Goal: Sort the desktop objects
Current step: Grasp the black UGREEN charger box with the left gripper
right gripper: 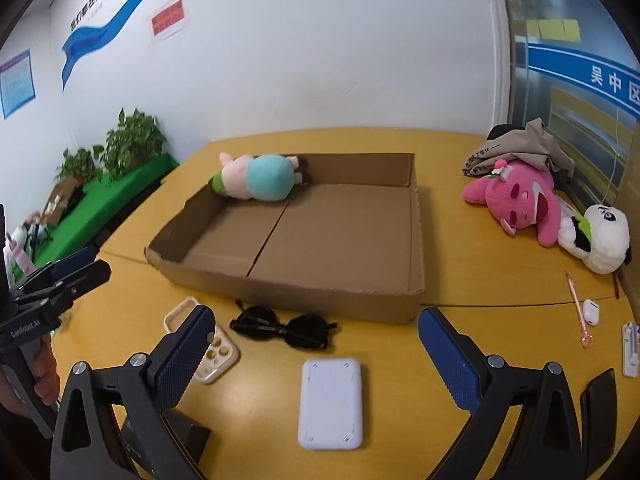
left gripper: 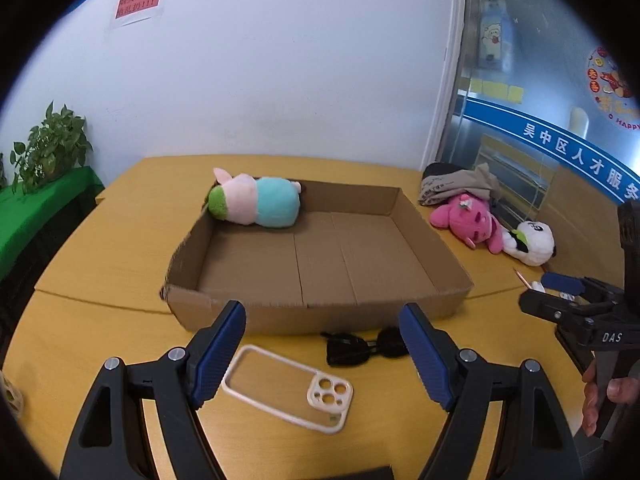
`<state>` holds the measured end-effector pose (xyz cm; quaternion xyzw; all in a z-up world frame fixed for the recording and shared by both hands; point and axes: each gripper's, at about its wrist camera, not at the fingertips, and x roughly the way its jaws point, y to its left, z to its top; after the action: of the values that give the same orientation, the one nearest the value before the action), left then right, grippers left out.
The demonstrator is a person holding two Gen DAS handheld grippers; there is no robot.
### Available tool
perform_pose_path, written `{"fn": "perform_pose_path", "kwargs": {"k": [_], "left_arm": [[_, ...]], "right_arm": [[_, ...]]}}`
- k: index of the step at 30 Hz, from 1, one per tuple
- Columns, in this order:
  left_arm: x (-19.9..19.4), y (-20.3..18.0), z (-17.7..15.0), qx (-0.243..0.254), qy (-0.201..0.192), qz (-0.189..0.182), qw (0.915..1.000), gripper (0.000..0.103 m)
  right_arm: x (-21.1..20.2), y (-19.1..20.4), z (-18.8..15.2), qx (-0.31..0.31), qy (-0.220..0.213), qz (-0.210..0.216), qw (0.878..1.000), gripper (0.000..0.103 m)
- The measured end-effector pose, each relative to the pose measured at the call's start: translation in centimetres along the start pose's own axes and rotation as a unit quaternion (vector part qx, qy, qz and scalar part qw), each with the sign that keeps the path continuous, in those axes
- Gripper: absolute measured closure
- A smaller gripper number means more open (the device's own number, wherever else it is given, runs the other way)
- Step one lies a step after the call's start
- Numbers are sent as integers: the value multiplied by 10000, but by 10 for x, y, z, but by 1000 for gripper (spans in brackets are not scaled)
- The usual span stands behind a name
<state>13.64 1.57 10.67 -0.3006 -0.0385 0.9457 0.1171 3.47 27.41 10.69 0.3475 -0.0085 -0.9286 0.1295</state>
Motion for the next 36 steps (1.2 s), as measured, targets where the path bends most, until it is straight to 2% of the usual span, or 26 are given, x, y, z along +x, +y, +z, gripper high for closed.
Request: {"fn": "perform_pose_path", "kwargs": {"k": [5,11,18,21,25,28,32,36], "left_arm": [[-16,22,-26,15,100,-168,9998,24],[-35,45,-32,53,97,-454,9989,24],[-44,39,-55,244,440,-643,9967,24],[-40,35,-70,243,590,-669,9957,24],[-29,31,-89,-24,936,-955,9910,24],[-20,25,-101,-72,1173,-1107,9869,24],[-6,18,-116,-118,1634,-1359,9771,24],[17,17,-132,-97,2107,-1257,9694,24]], "right_arm": [[5,51,-14,-366,24,-246,9990,0],[-2,93,-17,-619,-234,-402,9970,0],[-16,99,-38,-329,-323,-17,9989,0],[-20,90,-62,-218,-237,459,9984,0],[-20,82,-93,-587,120,847,9946,0],[-22,78,-122,-796,353,1521,9845,0],[-3,81,-155,-941,810,1913,9736,0],[25,92,-179,-954,1128,2268,9627,0]]}}
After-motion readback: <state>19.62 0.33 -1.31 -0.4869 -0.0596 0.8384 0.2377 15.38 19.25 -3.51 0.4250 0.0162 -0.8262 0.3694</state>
